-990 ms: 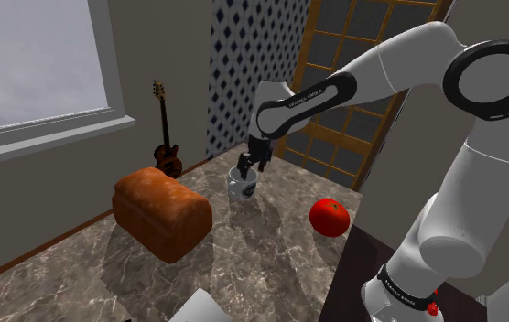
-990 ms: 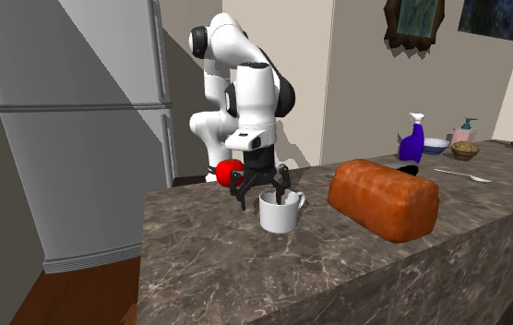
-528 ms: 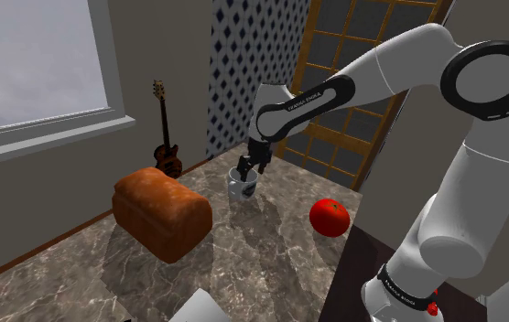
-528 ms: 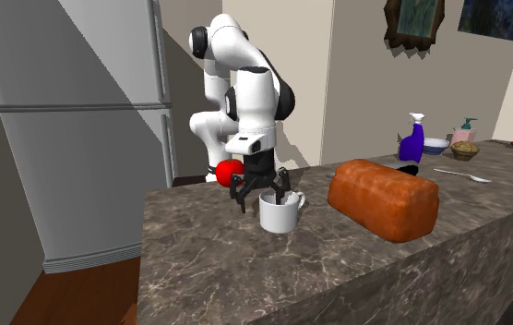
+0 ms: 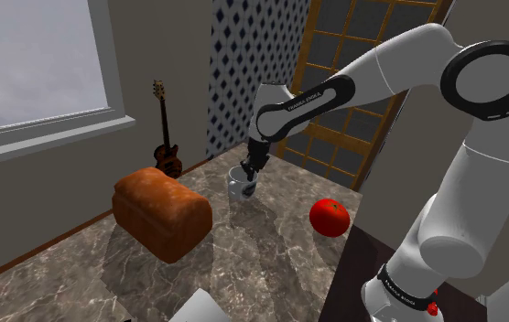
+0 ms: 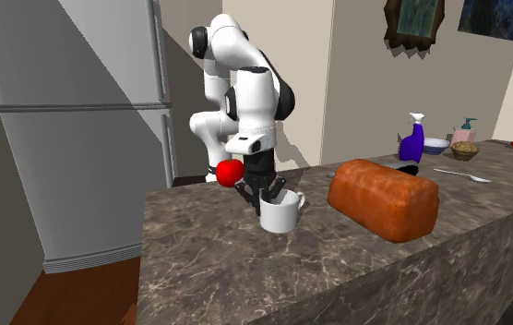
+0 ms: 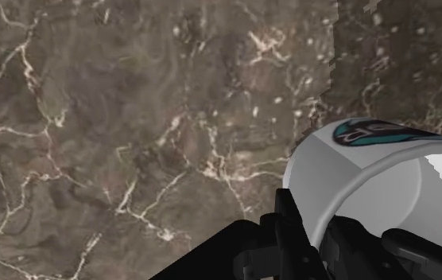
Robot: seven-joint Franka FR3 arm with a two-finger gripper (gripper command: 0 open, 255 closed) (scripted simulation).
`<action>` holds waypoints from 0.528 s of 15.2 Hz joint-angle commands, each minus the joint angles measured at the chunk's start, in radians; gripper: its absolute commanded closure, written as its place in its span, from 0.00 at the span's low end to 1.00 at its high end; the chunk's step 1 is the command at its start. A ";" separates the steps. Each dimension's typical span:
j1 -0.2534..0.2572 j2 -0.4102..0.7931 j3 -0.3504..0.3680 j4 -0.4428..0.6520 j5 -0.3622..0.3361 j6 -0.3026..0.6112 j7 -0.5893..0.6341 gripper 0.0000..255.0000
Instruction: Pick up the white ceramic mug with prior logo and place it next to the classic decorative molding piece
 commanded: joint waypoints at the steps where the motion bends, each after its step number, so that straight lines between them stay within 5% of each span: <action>1: 0.000 0.000 0.000 0.000 0.000 0.000 0.000 1.00; 8: 0.000 -0.031 0.000 0.019 -0.001 -0.051 0.002 1.00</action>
